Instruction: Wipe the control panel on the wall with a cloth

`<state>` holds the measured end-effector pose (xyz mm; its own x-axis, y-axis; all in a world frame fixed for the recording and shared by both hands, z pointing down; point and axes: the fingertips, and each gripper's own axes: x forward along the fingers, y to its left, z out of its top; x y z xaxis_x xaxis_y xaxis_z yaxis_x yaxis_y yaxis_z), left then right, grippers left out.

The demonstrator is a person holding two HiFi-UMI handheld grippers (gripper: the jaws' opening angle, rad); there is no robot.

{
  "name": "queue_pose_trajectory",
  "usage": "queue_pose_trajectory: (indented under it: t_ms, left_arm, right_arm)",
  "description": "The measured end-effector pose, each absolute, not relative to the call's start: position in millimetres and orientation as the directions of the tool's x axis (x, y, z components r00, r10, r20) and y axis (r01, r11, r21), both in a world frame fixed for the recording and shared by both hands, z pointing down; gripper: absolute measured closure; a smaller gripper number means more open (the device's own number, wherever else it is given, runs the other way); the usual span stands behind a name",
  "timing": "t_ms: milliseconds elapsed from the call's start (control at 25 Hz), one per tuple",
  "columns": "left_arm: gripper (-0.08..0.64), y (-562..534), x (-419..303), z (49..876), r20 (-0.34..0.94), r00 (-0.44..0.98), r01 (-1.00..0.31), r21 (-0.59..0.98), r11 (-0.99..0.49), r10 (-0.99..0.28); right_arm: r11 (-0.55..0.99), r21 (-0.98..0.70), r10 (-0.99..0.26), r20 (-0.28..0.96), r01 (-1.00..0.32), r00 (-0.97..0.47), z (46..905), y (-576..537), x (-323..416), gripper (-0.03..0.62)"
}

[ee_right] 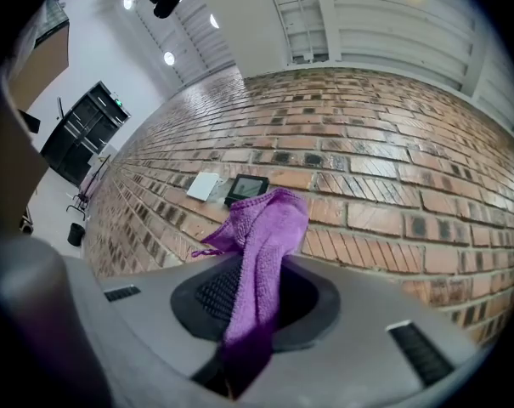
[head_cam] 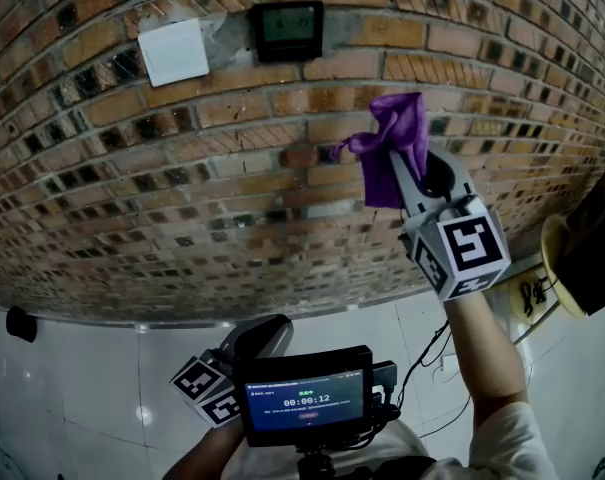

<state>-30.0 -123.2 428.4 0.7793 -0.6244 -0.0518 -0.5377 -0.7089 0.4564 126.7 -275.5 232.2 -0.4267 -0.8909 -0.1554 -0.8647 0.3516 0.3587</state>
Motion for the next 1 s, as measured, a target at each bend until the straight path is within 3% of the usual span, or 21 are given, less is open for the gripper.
queue_pose_trajectory:
  t_ms: [1000]
  left_arm:
    - [0.526,-126.5,-39.2,431.1,-0.07,0.775,-0.536,0.454,-0.712,-0.628]
  right_arm:
    - [0.386,0.249,-0.91,-0.058,-0.889,-0.411,304.0,-248.8,121.1,0.509]
